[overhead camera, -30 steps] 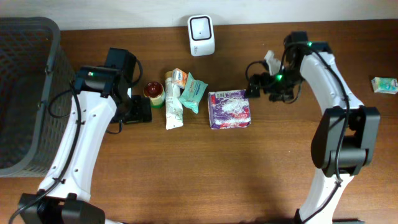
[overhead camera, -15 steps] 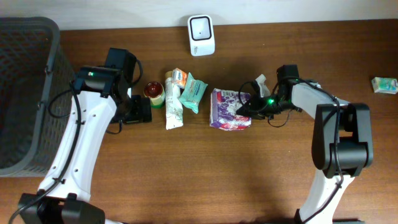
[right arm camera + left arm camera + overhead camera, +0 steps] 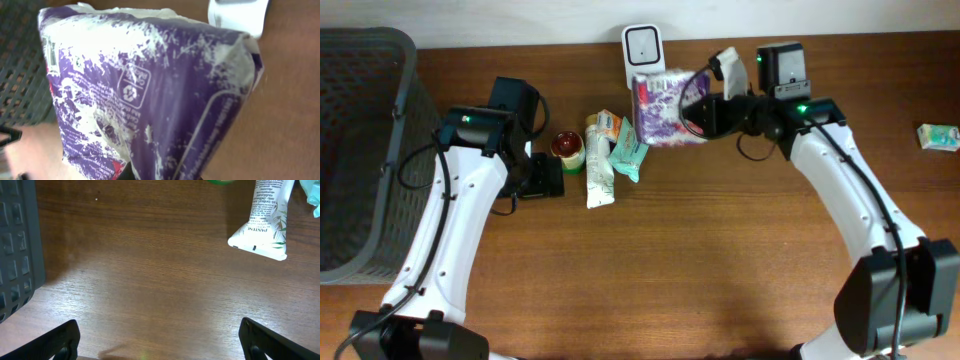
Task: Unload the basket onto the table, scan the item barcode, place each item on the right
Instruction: 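Raise the snack bag up in front of the scanner, then lower the snack bag back down to the table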
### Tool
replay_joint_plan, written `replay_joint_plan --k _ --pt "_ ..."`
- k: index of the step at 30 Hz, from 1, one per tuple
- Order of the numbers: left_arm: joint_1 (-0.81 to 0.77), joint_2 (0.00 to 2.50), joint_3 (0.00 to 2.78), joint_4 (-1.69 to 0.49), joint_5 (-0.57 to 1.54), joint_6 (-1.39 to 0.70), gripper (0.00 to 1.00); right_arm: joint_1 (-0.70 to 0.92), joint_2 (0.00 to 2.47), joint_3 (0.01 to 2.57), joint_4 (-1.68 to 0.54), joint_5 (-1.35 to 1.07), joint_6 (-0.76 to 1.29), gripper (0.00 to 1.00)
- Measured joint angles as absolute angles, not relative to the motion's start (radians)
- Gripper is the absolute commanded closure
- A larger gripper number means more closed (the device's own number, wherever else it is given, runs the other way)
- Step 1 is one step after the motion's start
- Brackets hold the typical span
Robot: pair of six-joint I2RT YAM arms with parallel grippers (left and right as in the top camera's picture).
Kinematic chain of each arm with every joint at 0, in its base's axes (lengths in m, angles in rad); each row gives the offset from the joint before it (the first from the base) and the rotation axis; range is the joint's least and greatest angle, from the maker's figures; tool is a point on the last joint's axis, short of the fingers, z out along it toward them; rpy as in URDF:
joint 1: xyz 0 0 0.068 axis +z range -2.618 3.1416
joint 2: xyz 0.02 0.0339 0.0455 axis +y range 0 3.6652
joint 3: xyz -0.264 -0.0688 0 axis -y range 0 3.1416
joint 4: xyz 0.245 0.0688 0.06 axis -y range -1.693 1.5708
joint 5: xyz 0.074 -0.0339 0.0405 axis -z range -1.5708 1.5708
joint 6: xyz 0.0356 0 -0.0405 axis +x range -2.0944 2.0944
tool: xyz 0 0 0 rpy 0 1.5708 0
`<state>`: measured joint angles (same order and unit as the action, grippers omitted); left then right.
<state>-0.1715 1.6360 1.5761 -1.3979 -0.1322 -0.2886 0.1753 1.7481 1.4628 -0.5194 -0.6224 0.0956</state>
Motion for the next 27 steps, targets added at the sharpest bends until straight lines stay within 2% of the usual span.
replay_joint_plan --k 6,16,27 --pt "-0.171 1.636 1.576 -1.398 -0.132 -0.289 0.01 0.205 1.742 1.464 -0.386 -0.545 0.195 0.96" --pt "-0.171 1.636 1.576 -1.398 -0.132 -0.289 0.01 0.294 1.742 1.464 -0.389 -0.539 0.215 0.96" --pt "-0.171 1.636 1.576 -1.398 -0.132 -0.289 0.01 0.294 1.742 1.464 -0.419 -0.519 0.215 0.96"
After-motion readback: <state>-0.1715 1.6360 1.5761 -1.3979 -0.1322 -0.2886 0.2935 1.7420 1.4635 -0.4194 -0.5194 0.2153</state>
